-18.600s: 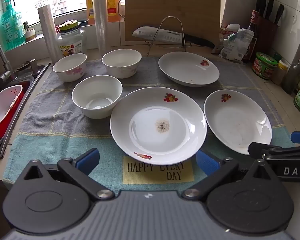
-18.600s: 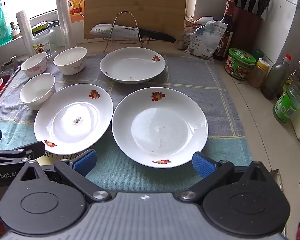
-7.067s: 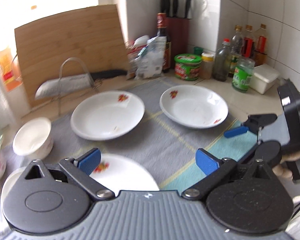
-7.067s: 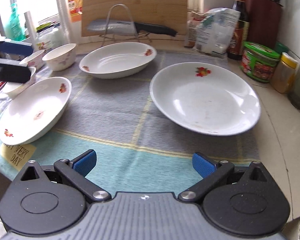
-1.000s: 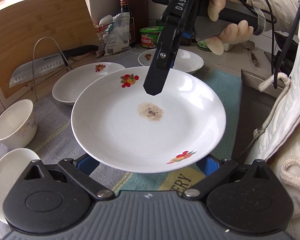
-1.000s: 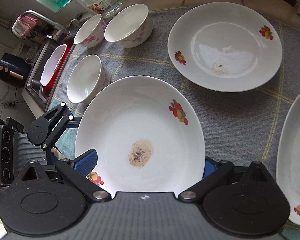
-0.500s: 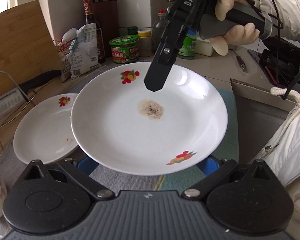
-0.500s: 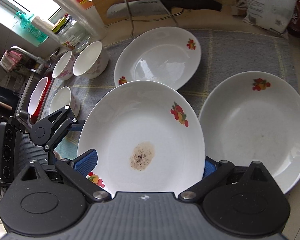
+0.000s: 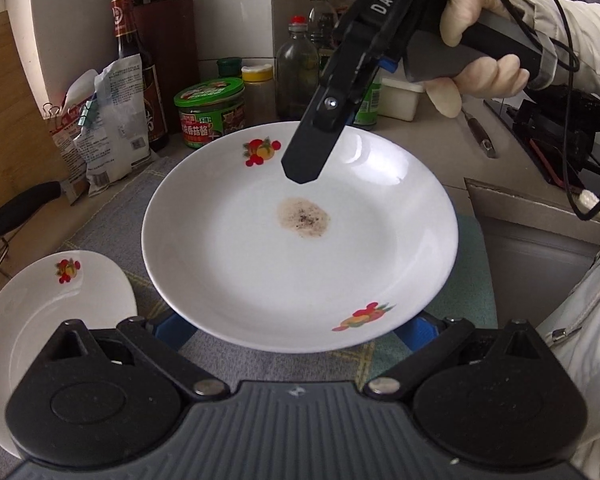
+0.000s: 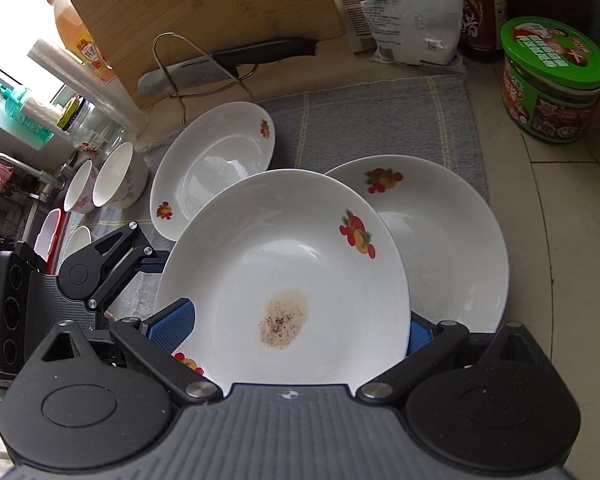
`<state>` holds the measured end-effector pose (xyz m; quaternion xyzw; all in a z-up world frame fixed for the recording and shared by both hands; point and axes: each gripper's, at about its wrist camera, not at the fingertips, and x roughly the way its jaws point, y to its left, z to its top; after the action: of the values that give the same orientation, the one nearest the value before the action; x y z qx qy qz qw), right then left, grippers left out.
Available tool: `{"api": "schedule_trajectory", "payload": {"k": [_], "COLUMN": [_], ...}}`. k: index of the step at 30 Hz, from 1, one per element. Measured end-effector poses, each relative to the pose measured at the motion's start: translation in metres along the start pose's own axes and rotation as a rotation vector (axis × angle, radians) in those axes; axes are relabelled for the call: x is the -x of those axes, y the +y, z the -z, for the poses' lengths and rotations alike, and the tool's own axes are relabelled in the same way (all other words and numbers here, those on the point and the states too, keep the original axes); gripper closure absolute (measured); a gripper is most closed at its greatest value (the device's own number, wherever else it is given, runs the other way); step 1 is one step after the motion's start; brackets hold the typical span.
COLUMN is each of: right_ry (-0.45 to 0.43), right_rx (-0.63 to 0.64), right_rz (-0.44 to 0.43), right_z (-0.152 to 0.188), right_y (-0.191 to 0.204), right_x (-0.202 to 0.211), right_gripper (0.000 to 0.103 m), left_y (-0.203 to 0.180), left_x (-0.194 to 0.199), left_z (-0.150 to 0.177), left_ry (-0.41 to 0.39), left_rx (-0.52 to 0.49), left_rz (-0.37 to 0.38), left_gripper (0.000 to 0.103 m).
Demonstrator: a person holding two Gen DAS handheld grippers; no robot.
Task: Organize plates and bowls
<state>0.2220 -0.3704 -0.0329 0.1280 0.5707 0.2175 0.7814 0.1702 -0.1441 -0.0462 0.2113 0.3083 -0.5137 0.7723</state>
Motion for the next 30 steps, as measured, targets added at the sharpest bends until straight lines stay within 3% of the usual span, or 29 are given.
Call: {"api": "schedule_trajectory", "payload": {"k": [17,30], "right_ry": [0.008,0.017], "right_rx": [-0.045,-0.063], "right_rz": [-0.011,-0.006], "right_z": [-0.013,-0.016], "right_y": [-0.047,-0.053], "right_x": [-0.008,-0.022], "right_gripper": [0.0,0.0], "left_y": [0.004,0.008], "left_x": [-0.04,-0.046], "left_z": [-0.02,-0.025], "left_ry": [0.077,0.129], "left_rx": [0.04,0.041], "left_rz": [0.001,-0.004], "left_gripper": [0.002,0.002]}}
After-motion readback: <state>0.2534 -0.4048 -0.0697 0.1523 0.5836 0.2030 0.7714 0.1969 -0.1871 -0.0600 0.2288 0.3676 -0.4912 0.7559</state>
